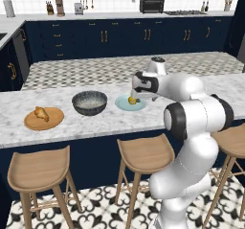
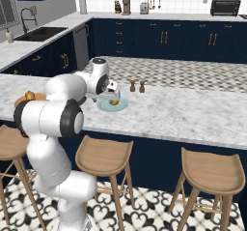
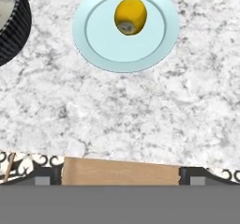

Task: Pick the chicken drumstick and lemon from their plates and place them in the bowl. Then put the bowl in the fridge.

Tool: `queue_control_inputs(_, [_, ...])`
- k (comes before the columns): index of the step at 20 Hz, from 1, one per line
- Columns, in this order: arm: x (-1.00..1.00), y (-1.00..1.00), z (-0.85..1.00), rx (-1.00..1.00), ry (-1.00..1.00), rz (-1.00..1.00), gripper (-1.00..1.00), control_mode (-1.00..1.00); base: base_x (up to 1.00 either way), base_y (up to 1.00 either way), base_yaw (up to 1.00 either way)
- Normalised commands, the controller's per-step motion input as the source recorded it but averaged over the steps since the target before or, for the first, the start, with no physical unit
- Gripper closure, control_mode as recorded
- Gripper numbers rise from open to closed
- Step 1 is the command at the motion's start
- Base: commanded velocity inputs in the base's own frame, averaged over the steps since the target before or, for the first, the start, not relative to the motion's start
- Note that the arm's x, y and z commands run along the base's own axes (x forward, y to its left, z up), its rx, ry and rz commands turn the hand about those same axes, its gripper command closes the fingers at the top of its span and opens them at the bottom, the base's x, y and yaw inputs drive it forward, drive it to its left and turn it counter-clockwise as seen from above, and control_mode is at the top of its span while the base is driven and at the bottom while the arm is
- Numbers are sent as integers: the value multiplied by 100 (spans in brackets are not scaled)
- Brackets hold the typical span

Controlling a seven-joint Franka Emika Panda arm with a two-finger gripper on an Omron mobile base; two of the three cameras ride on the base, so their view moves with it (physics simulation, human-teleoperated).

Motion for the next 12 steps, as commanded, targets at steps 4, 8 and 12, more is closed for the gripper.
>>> queue_control_inputs(4, [48, 0, -31, 0, -1, 0, -100, -100, 0, 0, 0])
queue_control_inputs(8, [28, 0, -27, 0, -9, 0, -100, -100, 0, 0, 0])
queue_control_inputs(12, [22, 0, -15, 1, -7, -1, -100, -100, 0, 0, 0])
